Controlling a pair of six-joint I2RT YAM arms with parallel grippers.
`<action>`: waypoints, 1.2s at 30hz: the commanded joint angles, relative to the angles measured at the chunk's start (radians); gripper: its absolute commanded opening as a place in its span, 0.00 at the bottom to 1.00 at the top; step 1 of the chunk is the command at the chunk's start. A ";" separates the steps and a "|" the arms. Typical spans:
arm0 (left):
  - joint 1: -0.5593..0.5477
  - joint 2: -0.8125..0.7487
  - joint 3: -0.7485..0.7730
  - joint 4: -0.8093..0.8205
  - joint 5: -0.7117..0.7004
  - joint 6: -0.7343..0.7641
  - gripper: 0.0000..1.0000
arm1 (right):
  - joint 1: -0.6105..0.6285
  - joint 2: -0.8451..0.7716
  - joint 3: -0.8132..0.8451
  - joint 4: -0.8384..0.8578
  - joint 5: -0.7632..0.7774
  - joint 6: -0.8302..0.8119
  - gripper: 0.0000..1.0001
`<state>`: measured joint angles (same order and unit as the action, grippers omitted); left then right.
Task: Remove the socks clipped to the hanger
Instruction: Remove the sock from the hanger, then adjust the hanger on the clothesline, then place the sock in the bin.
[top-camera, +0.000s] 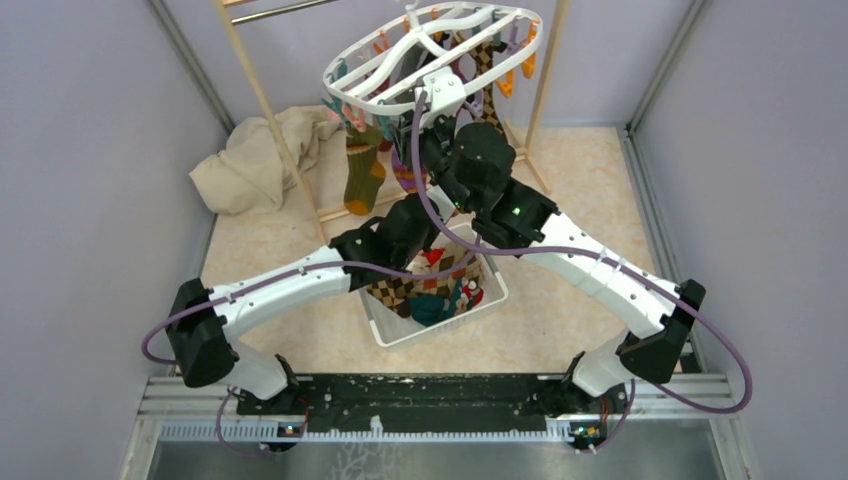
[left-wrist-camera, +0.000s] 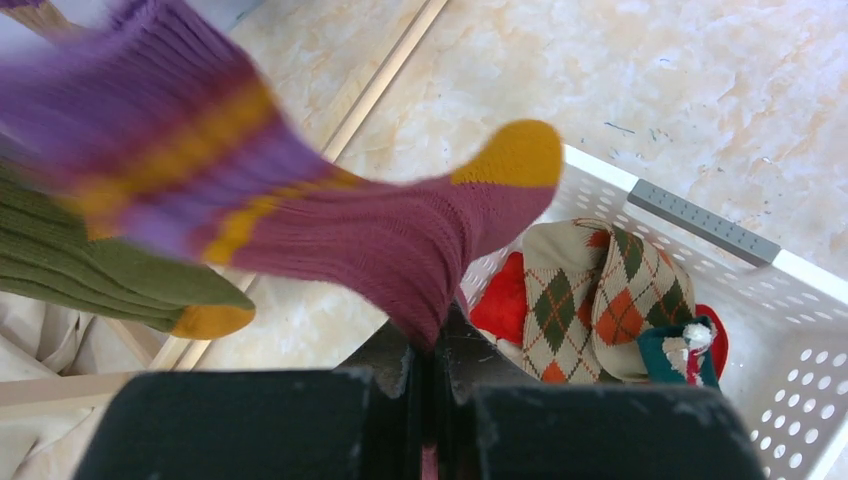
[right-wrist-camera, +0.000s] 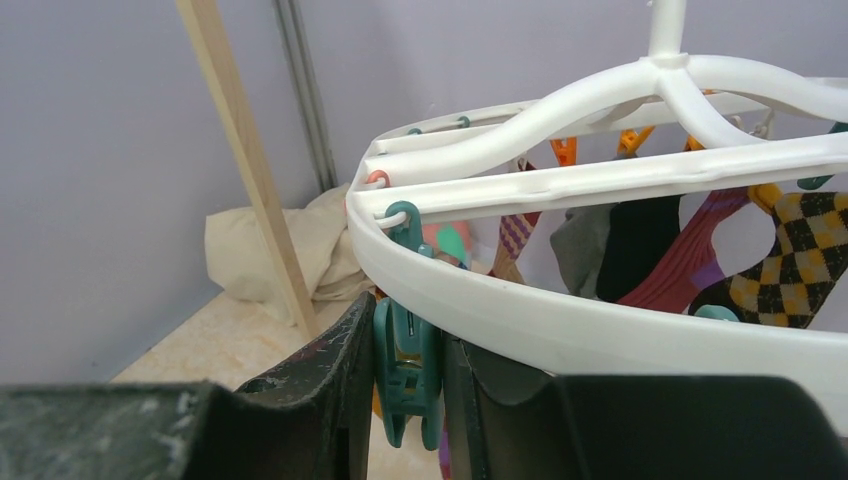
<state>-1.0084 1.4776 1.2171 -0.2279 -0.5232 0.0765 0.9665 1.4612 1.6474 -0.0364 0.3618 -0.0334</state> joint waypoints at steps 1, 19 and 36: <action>-0.009 -0.014 0.020 -0.012 -0.009 -0.002 0.00 | 0.011 -0.027 -0.007 0.055 0.008 0.003 0.01; -0.045 -0.098 -0.003 -0.088 0.114 -0.066 0.00 | -0.047 -0.156 -0.116 0.037 0.026 0.026 0.00; -0.105 -0.039 -0.009 -0.155 0.211 -0.168 0.06 | -0.181 -0.219 -0.160 -0.032 0.000 0.105 0.00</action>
<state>-1.1000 1.4090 1.2148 -0.3885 -0.3336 -0.0631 0.8173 1.2804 1.4796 -0.0605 0.3794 0.0483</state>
